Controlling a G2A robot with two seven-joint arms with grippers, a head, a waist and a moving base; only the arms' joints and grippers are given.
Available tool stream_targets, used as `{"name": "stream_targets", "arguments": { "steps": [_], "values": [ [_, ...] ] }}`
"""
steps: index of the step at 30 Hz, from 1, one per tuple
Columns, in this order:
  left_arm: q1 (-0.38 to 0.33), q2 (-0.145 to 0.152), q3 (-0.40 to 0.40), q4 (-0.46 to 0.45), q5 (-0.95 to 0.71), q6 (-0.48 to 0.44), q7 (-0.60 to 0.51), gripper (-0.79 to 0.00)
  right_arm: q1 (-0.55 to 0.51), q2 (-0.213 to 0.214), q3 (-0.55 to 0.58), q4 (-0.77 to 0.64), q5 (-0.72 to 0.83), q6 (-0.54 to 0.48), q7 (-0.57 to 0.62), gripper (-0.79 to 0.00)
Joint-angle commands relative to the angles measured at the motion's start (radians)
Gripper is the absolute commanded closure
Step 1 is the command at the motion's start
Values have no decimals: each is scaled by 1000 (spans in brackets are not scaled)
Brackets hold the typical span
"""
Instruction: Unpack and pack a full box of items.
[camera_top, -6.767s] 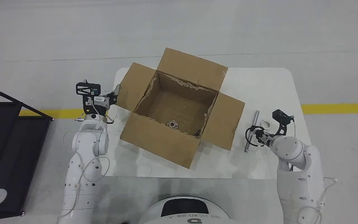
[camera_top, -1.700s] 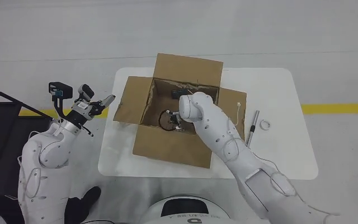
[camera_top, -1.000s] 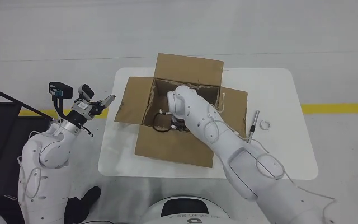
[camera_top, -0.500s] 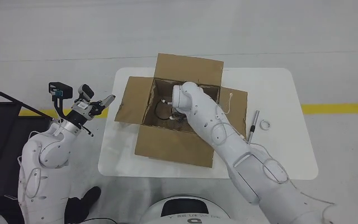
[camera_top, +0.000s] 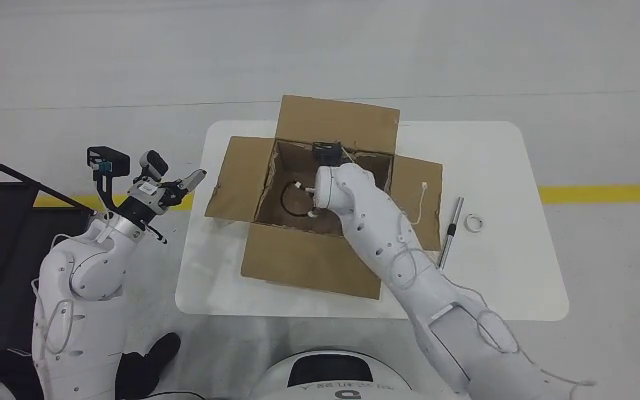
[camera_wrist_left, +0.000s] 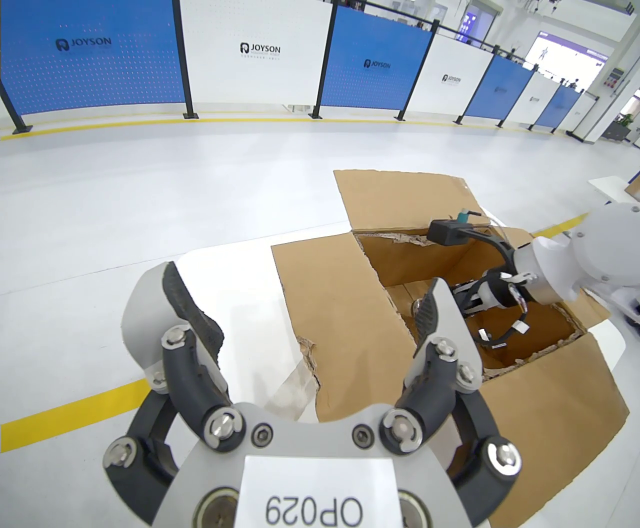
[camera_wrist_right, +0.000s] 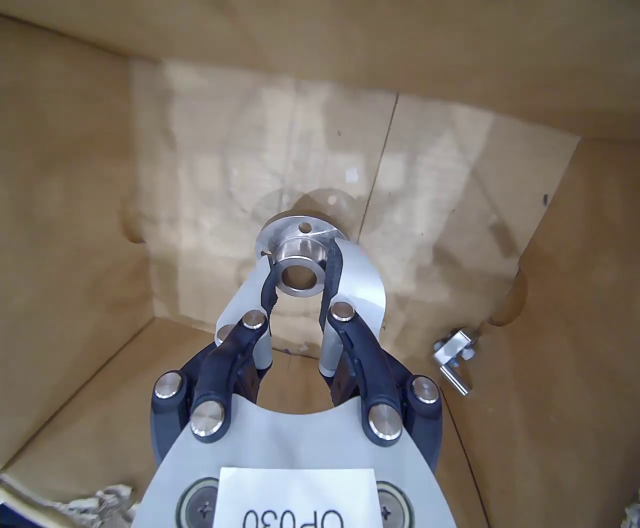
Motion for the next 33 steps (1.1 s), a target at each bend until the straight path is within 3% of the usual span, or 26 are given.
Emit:
{"name": "stream_targets", "arguments": {
  "steps": [1,9,19,23,27,30,33],
  "values": [
    [0,0,0,0,0,0,0,-785,-90,13,32,-148,-29,23,-65,0],
    [0,0,0,0,0,0,0,-785,-447,59,154,-639,-43,-77,-256,0],
    [0,0,0,0,0,0,0,-785,-870,78,302,-1059,136,-75,-641,0],
    [0,0,0,0,0,0,0,-785,-1034,77,419,-1114,306,-60,-804,0],
    [0,0,0,0,0,0,0,-785,-1177,73,558,-1086,563,-154,-928,0],
    [0,0,0,0,0,0,0,-785,-1228,73,660,-1018,732,-238,-952,0],
    [0,0,0,0,0,0,0,-785,-1211,80,730,-945,809,-281,-890,0]
  ]
}}
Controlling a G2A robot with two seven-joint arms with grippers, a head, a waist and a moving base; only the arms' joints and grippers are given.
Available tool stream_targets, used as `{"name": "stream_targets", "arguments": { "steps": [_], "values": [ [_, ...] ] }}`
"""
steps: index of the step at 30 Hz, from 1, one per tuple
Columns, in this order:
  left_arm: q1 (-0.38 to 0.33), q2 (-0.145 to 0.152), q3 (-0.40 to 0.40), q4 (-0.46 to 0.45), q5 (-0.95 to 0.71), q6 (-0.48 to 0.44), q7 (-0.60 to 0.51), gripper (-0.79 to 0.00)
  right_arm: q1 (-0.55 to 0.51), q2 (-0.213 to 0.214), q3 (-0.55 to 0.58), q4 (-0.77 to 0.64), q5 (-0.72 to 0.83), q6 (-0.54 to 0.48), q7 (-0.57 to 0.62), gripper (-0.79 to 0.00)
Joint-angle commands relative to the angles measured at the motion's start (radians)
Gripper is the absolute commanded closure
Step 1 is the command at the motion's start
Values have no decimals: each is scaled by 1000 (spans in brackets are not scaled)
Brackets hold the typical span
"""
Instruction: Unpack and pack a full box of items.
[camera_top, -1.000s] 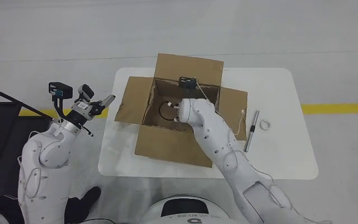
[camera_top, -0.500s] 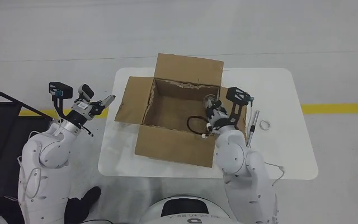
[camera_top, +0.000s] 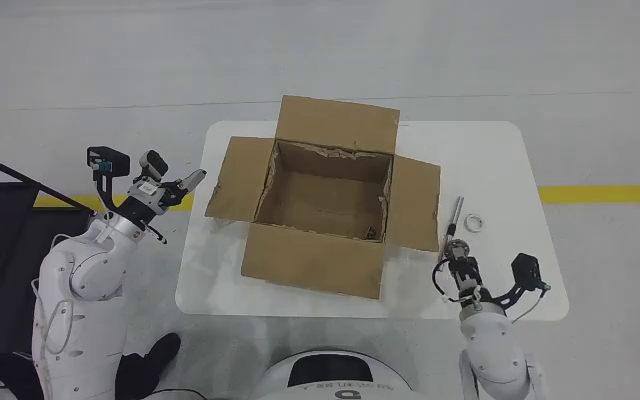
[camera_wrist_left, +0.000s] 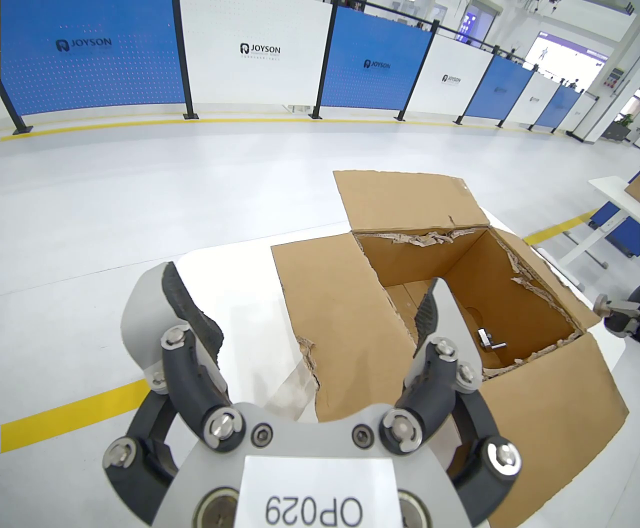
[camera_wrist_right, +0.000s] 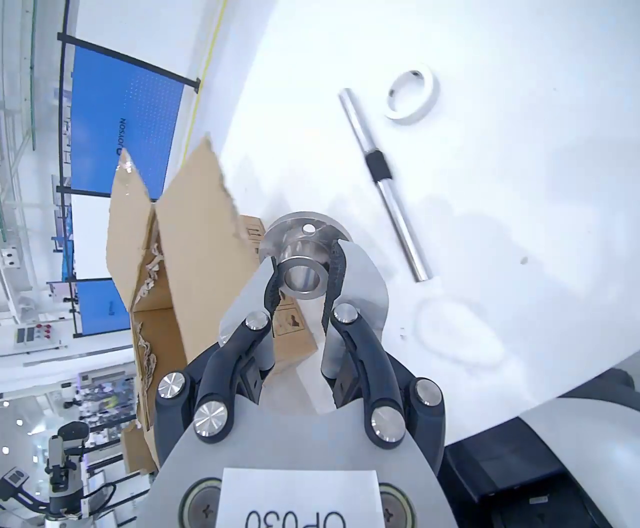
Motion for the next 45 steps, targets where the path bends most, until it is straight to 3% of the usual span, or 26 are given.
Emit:
{"name": "stream_targets", "arguments": {
  "steps": [1,5,11,25,34,35,39,40,44,45],
  "values": [
    [0,0,0,0,0,0,0,-785,26,6,31,39,23,-14,47,0],
    [0,0,0,0,0,0,0,-785,81,15,51,88,11,-3,94,0],
    [0,0,0,0,0,0,0,-785,164,22,71,142,-12,173,132,0],
    [0,0,0,0,0,0,0,-785,272,52,77,183,-146,385,292,0],
    [0,0,0,0,0,0,0,-785,393,80,83,290,-241,492,437,0],
    [0,0,0,0,0,0,0,-785,399,82,82,295,-249,493,447,-80],
    [0,0,0,0,0,0,0,-785,408,89,80,293,-269,510,468,-191],
    [0,0,0,0,0,0,0,-785,406,90,82,285,-269,517,466,-259],
    [0,0,0,0,0,0,0,-785,368,88,83,227,-250,523,429,-397],
    [0,0,0,0,0,0,0,-785,354,87,83,206,-239,522,413,-723]
  ]
}}
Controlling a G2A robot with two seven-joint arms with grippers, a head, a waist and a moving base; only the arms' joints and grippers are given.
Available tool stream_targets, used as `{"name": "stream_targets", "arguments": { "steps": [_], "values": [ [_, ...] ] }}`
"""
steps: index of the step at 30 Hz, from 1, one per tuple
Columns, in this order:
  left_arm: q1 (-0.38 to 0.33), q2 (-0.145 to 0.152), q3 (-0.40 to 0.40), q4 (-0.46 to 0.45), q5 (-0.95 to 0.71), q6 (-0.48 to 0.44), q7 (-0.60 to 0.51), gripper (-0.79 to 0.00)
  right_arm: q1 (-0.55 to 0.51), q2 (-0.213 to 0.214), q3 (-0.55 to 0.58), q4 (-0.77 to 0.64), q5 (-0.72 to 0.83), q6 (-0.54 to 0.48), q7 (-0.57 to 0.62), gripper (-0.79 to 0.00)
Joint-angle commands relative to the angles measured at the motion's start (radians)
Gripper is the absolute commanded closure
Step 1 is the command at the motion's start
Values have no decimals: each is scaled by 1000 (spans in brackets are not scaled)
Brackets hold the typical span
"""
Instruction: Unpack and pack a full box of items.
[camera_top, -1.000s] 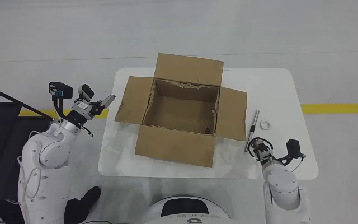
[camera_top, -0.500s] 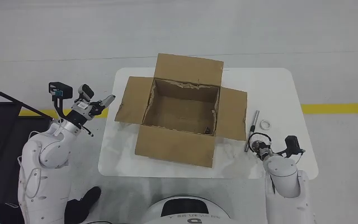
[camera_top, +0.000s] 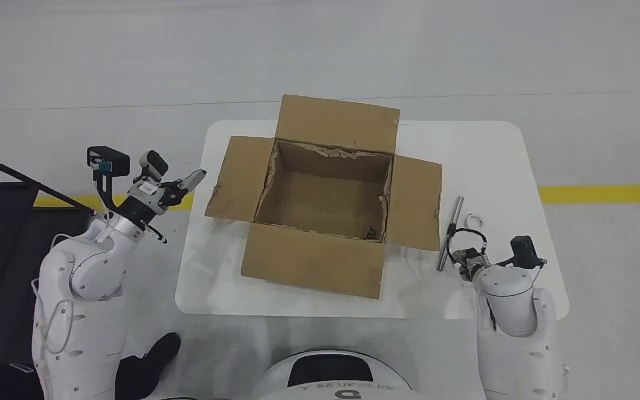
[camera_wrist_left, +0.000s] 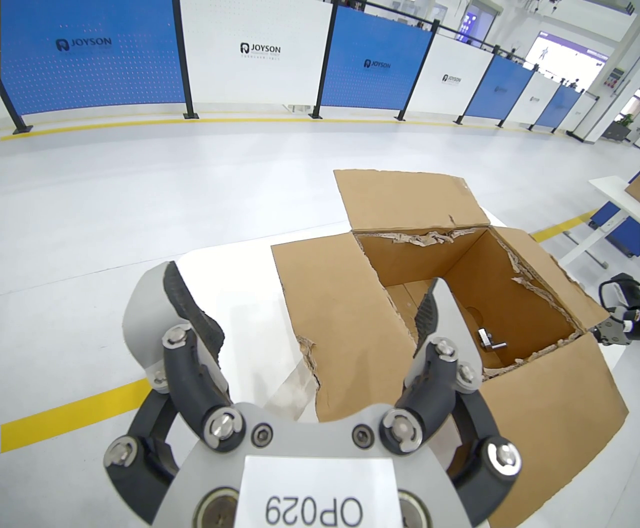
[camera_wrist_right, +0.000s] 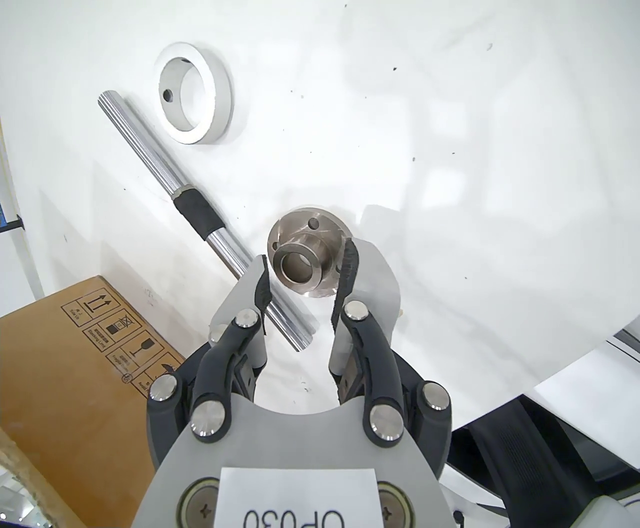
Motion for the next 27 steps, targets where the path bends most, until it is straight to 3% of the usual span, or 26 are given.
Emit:
{"name": "stream_targets", "arguments": {
  "steps": [1,5,10,12,14,17,19,20,22,27],
  "values": [
    [0,0,0,0,0,0,0,-785,-31,-3,-3,-42,21,-4,-34,-739],
    [0,0,0,0,0,0,0,-785,-107,-12,-20,-143,66,-47,-121,-785],
    [0,0,0,0,0,0,0,-785,-266,-25,-79,-309,110,-208,-288,-785],
    [0,0,0,0,0,0,0,-785,-351,-28,-137,-381,74,-281,-372,-677],
    [0,0,0,0,0,0,0,-785,-418,-32,-203,-401,23,-331,-486,-646],
    [0,0,0,0,0,0,0,-785,-472,-37,-319,-401,-74,-390,-671,-646],
    [0,0,0,0,0,0,0,-785,-494,-38,-407,-401,-159,-418,-758,-693],
    [0,0,0,0,0,0,0,-785,-500,-37,-454,-401,-208,-438,-761,-785],
    [0,0,0,0,0,0,0,-785,-504,-28,-498,-401,-297,-468,-682,-785],
    [0,0,0,0,0,0,0,-785,-504,-28,-498,-401,-297,-468,-682,-785]
  ]
}}
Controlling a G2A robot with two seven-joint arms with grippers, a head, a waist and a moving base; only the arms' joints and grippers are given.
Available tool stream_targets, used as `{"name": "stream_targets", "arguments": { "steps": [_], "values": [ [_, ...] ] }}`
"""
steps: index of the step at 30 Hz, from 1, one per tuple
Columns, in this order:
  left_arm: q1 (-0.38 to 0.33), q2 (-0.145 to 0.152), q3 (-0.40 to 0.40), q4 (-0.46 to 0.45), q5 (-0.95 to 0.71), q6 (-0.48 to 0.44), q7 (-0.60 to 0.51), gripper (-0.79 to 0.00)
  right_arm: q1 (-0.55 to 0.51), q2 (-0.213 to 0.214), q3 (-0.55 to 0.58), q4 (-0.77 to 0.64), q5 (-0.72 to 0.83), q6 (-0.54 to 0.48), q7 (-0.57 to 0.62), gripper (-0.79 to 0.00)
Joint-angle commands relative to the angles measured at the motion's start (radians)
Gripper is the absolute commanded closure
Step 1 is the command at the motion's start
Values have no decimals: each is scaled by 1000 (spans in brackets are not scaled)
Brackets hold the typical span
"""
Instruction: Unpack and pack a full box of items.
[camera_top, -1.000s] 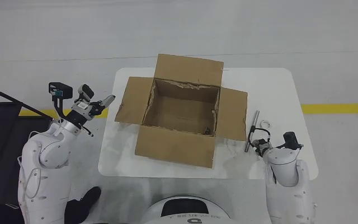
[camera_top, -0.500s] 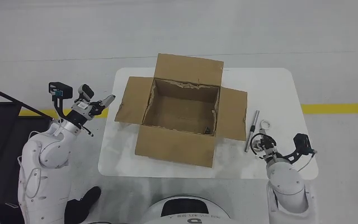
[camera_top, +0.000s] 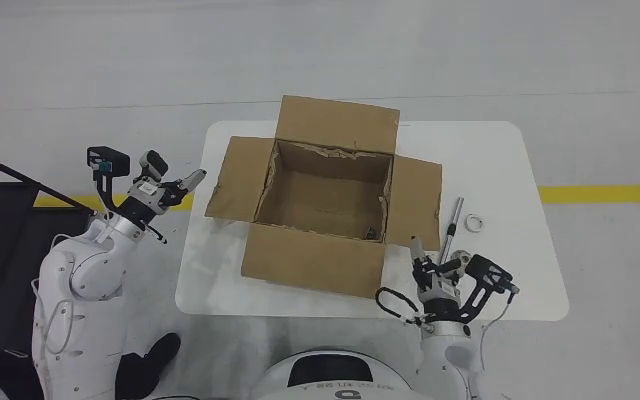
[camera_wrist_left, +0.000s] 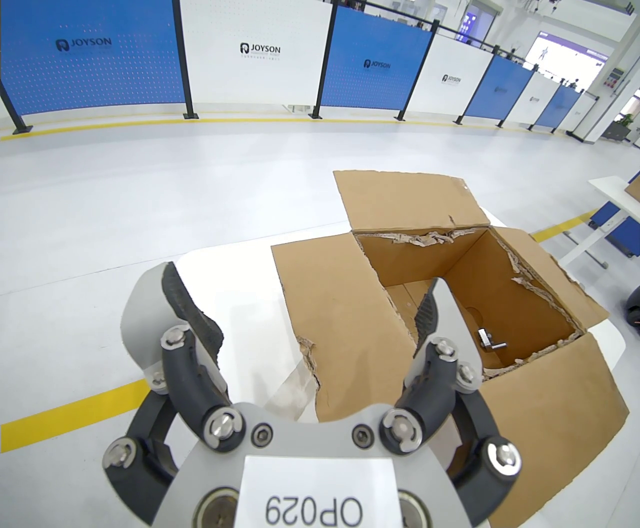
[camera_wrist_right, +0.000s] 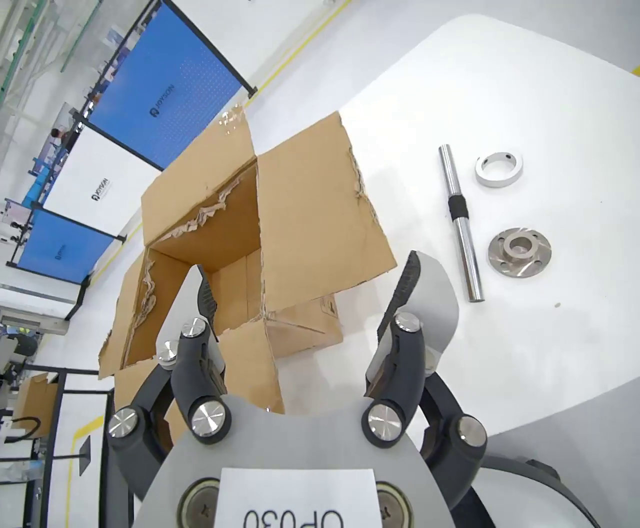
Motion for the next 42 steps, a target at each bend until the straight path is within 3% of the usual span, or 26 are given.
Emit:
{"name": "stream_targets", "arguments": {
  "steps": [1,8,11,19,25,30,34,42],
  "values": [
    [0,0,0,0,0,0,0,-785,0,0,0,0,17,0,-3,-785],
    [0,0,0,0,0,0,0,-785,121,9,-25,0,74,-88,56,-785],
    [0,0,0,0,0,0,0,-785,213,13,-61,0,75,-43,82,-785],
    [0,0,0,0,0,0,0,-785,583,19,-309,23,-169,292,488,-785],
    [0,0,0,0,0,0,0,-785,843,-12,-505,237,-283,500,698,-785],
    [0,0,0,0,0,0,0,-785,1009,-54,-534,420,-301,613,846,-785],
    [0,0,0,0,0,0,0,-785,1062,-86,-507,530,-237,613,846,-785],
    [0,0,0,0,0,0,0,-785,1059,-89,-501,558,-244,613,823,-785]
  ]
}}
